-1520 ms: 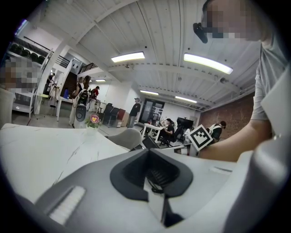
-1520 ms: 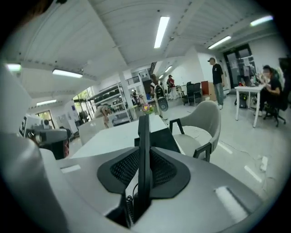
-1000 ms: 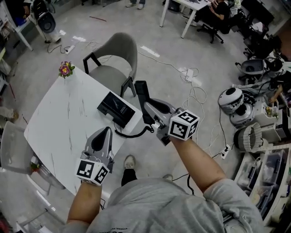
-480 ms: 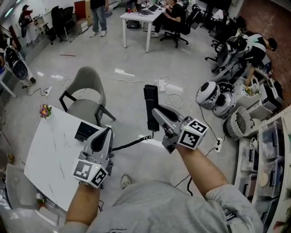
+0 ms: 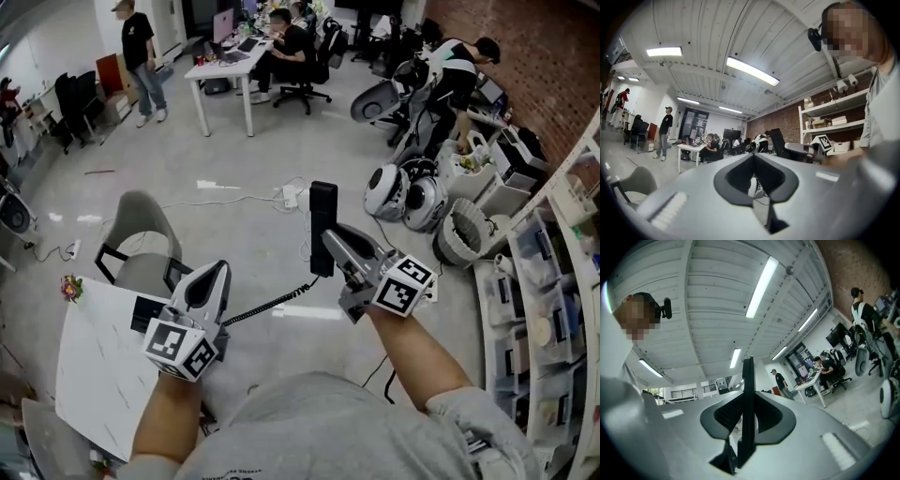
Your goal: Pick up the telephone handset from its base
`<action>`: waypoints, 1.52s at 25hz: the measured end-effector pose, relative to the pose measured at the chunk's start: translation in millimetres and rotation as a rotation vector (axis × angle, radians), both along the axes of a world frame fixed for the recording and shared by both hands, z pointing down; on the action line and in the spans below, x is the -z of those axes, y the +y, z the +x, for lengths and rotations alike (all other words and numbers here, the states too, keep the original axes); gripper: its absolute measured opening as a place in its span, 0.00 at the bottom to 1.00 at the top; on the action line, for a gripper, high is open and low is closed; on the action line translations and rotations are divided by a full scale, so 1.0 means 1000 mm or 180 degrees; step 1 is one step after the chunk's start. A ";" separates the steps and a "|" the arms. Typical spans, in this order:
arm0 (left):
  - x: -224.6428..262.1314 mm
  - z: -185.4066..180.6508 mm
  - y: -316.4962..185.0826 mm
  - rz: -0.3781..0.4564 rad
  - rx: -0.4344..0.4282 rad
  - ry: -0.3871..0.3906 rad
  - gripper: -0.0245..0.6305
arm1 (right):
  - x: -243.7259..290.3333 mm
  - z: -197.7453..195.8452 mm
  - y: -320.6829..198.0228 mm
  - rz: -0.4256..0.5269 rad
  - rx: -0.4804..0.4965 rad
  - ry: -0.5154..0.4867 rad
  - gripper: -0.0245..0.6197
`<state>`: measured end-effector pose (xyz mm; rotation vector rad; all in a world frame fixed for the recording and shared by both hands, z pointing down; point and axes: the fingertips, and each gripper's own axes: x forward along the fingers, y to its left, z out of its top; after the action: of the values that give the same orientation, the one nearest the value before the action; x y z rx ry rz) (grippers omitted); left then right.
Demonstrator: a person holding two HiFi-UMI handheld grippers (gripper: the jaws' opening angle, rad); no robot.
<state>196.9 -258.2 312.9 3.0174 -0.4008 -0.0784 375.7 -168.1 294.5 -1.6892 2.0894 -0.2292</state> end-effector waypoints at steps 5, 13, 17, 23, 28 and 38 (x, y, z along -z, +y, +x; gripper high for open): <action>0.008 0.037 0.031 0.0048 -0.0188 -0.0024 0.11 | 0.009 0.035 0.050 0.0061 -0.0222 0.0031 0.15; 0.017 0.060 0.041 0.0073 -0.0412 0.0019 0.11 | 0.020 0.053 0.078 0.0085 -0.0469 0.0104 0.15; 0.021 0.067 0.048 0.0083 -0.0471 0.0035 0.11 | 0.022 0.061 0.090 0.0084 -0.0548 0.0123 0.15; 0.022 0.070 0.051 0.0071 -0.0501 0.0060 0.11 | 0.022 0.064 0.098 0.0075 -0.0601 0.0147 0.15; 0.024 0.073 0.056 0.0068 -0.0529 0.0088 0.11 | 0.025 0.067 0.102 0.0066 -0.0609 0.0149 0.15; 0.026 0.070 0.055 0.0081 -0.0527 0.0101 0.11 | 0.027 0.064 0.100 0.0052 -0.0582 0.0183 0.15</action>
<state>267.0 -202.7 286.8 3.0562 -0.1473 -0.1193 439.7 -68.5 267.3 -1.8838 1.9554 -0.1073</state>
